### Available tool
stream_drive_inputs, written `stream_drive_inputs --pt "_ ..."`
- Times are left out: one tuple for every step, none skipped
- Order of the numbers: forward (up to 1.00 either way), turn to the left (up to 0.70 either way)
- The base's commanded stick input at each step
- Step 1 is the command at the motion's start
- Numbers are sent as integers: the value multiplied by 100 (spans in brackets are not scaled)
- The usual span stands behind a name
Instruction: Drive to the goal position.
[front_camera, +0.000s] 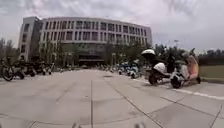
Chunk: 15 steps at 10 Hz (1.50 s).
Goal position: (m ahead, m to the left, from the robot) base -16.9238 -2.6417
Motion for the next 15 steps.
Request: stream_drive_inputs --pt "0 -69" --pt "0 -69" --pt "0 -70" --pt "0 -70" --pt "0 -69" --pt "0 -69" --pt "0 -69" --pt "0 -68" --pt "0 -52" --pt "0 -39" --pt "0 -37" --pt "0 -67" --pt "0 -68" --pt "0 -34" --pt "0 0"
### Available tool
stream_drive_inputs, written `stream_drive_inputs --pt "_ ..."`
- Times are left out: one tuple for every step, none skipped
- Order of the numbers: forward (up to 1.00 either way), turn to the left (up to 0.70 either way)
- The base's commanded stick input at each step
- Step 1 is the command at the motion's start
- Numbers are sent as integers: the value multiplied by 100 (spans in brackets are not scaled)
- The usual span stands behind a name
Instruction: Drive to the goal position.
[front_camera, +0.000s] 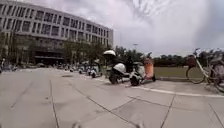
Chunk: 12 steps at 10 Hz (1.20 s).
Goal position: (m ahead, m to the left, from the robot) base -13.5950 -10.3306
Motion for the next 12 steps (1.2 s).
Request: stream_drive_inputs --pt "0 0" --pt "0 -29" --pt "0 -70" --pt "0 -70" --pt "0 -70" --pt "0 -70" --pt "0 -70" --pt "0 -70" --pt "0 -70" --pt "0 -70" --pt "0 -70" --pt "0 -70"
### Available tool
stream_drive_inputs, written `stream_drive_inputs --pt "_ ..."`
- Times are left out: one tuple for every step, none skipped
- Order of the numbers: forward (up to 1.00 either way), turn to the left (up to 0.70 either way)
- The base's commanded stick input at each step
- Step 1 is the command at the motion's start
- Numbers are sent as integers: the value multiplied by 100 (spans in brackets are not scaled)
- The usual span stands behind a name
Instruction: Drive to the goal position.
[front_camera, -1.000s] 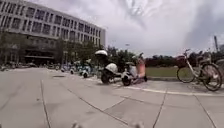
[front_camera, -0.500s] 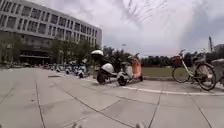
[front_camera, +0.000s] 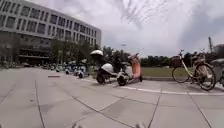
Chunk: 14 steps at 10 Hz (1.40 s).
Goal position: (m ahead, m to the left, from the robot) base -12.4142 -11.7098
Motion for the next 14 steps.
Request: stream_drive_inputs --pt "0 -70" --pt "0 -70" --pt "0 -70" --pt "0 -70" --pt "0 -70" --pt "0 -70" --pt "0 -70" --pt "0 -70" --pt "0 -70" --pt "0 -70" --pt "0 -70" --pt "0 -70" --pt "0 -70" --pt "0 -70"
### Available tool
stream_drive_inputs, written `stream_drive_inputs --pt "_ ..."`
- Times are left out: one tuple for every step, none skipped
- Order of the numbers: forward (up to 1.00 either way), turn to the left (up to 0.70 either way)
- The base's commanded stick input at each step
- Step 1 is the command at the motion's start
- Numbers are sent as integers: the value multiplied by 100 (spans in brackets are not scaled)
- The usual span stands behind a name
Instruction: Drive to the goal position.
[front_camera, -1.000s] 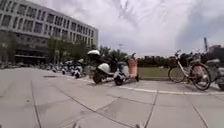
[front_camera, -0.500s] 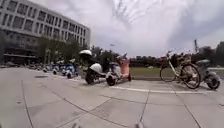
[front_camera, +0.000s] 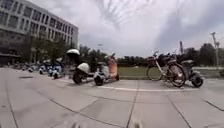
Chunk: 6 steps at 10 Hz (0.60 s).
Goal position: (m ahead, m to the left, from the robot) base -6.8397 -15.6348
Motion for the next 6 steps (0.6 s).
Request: stream_drive_inputs --pt "0 -70" --pt "0 -70" --pt "0 -70" --pt "0 -70" --pt "0 -70" --pt "0 -70"
